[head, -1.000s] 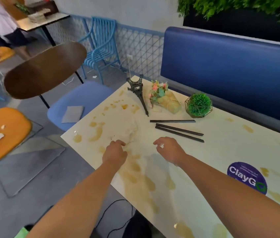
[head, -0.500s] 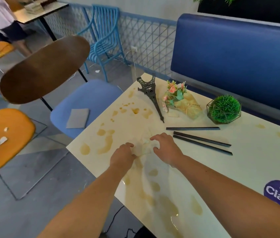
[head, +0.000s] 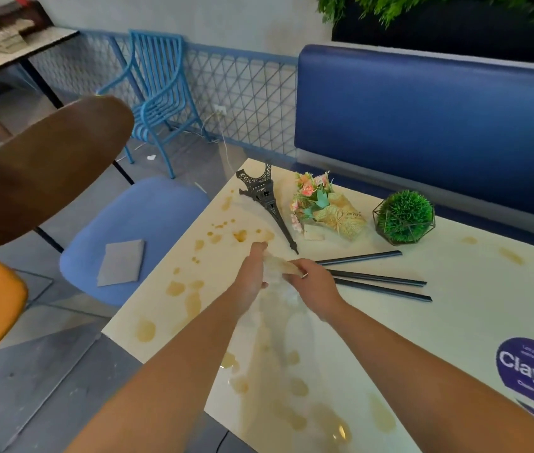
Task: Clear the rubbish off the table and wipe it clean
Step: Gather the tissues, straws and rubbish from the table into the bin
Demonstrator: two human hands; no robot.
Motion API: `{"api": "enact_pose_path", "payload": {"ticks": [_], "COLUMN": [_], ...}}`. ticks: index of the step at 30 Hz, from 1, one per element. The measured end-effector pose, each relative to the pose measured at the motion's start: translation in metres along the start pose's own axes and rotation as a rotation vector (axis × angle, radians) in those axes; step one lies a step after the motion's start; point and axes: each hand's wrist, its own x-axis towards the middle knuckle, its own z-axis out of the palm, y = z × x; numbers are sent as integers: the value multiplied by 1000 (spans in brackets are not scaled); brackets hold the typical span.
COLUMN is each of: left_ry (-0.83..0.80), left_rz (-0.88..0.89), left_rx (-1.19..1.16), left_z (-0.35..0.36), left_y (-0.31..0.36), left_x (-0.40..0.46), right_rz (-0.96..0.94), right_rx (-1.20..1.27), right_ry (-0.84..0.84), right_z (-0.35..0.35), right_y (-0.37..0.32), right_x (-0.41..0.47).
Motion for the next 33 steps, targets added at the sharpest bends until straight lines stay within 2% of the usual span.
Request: {"api": "enact_pose_path", "payload": {"ticks": [3, 8, 10, 12, 14, 15, 19, 21, 25, 28, 33], "left_ry": [-99, -386, -349, -166, -144, -165, -248, -294, -276, -203, -179], "left_rz": [-90, -221, -196, -124, -153, -112, 288, 428, 426, 376, 435], "left_rx": [64, -116, -74, 29, 4, 80, 678, 934, 999, 848, 849], "left_z": [17, 46, 59, 72, 83, 86, 88, 89, 87, 89, 97], "left_y": [2, -6, -2, 1, 5, 3, -2, -1, -7, -7, -6], "left_x": [5, 18, 21, 23, 23, 27, 42, 48, 57, 64, 75], "right_rz": [109, 69, 71, 58, 75, 86, 117, 107, 131, 127, 128], "right_rx": [237, 79, 3, -89, -184, -236, -540, -713, -854, -891, -879], "right_ry": [171, 212, 186, 143, 160, 185, 253, 241, 217, 214, 234], "right_z": [-17, -45, -52, -61, -71, -77, -96, -102, -109, -112, -119], "right_y": [-7, 1, 11, 20, 28, 33, 57, 68, 84, 91, 91], "right_x": [2, 5, 5, 3, -1, -3, -8, -8, -10, -11, -11]}}
